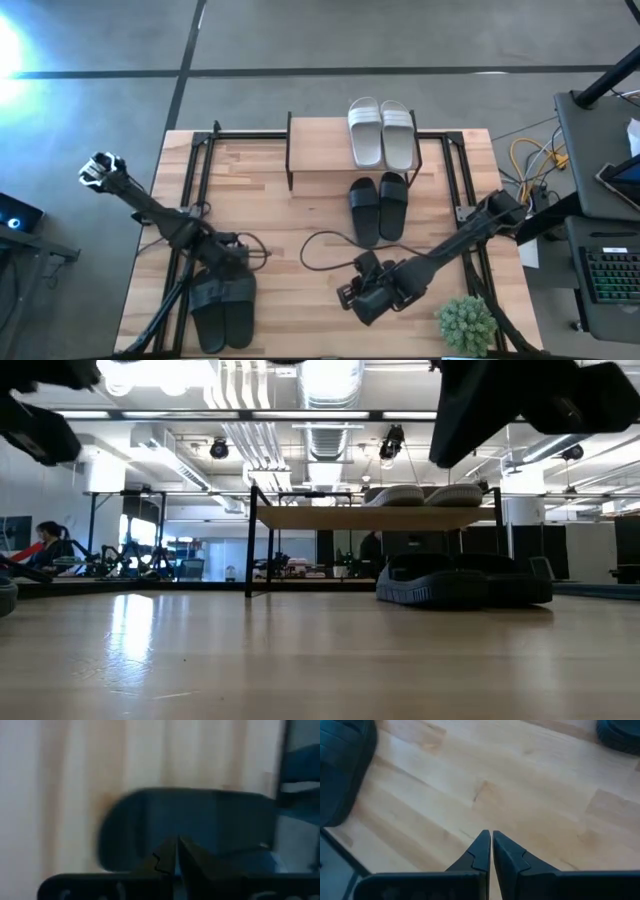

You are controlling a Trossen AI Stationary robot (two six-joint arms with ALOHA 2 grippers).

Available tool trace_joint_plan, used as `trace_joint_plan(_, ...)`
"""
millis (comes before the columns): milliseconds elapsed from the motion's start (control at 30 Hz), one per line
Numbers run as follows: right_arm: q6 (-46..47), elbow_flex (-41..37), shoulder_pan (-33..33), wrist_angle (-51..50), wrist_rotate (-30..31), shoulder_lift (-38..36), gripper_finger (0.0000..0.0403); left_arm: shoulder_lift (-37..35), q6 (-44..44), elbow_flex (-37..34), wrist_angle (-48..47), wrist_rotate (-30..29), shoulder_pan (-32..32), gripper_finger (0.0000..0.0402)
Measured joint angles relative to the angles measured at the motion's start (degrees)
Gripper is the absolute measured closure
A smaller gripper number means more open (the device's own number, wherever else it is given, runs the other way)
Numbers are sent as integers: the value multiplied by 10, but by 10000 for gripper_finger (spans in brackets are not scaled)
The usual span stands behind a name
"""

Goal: Pick and place slides into the shelf
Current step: Put the black slide under the shelf

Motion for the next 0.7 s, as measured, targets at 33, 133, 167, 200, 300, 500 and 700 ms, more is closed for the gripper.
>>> trace_joint_plan(33,-5,0,0,-1,-1,1,390,0,-15,5,-1,1,-10,396)
trace_joint_plan(133,-12,0,0,-1,17,1,390,0,-58,13,-5,-27,-37,386)
trace_joint_plan(167,-15,0,0,-1,20,1,390,0,-76,15,-12,-35,-45,378)
trace_joint_plan(200,-21,0,1,-1,20,1,390,0,-99,15,-16,-38,-51,369)
trace_joint_plan(300,-34,0,1,-1,18,-1,388,0,-163,16,-16,-31,-72,332)
trace_joint_plan(500,-71,0,1,-1,1,-2,350,1,-241,15,36,-34,-132,256)
trace_joint_plan(700,-121,0,1,-9,-1,-2,284,40,-241,33,103,-147,-218,236)
